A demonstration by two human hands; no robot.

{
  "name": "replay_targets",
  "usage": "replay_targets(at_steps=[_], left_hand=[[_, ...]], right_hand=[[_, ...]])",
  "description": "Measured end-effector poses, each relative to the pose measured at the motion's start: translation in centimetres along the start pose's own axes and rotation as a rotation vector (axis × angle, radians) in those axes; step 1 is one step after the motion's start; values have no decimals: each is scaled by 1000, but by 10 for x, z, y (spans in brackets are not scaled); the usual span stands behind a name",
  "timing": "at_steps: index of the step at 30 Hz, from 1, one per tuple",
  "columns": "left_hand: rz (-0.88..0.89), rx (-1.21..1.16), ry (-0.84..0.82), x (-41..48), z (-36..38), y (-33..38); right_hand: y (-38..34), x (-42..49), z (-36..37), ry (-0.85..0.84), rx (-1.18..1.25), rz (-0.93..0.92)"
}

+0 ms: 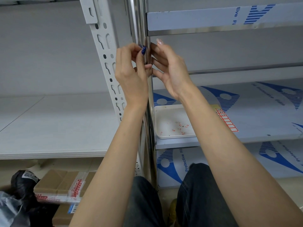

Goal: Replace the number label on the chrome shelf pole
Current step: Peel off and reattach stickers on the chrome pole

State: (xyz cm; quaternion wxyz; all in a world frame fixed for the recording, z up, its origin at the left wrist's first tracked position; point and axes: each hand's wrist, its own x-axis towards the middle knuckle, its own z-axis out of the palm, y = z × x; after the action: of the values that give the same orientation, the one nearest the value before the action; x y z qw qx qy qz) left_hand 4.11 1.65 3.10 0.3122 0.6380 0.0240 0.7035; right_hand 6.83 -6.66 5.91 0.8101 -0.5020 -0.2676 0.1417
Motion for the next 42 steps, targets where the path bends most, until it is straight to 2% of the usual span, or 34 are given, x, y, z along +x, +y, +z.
replay_targets(at_steps=[12, 20, 25, 30, 38, 42], left_hand=[[-130, -143, -125, -18, -14, -5], [-521, -358, -222, -25, -49, 8], [-768, -630, -213, -32, -57, 24], [-806, -688, -240, -36, -59, 31], [-849, -663, -275, -42, -63, 32], [-870, -637, -317, -43, -64, 33]], right_hand=[[5, 4, -5, -20, -26, -42], [20, -22, 2, 225, -245, -238], [25, -49, 1, 158, -311, -272], [27, -59, 1, 108, -358, -277], [28, -61, -1, 134, -484, -327], [30, -61, -3, 179, -465, -293]])
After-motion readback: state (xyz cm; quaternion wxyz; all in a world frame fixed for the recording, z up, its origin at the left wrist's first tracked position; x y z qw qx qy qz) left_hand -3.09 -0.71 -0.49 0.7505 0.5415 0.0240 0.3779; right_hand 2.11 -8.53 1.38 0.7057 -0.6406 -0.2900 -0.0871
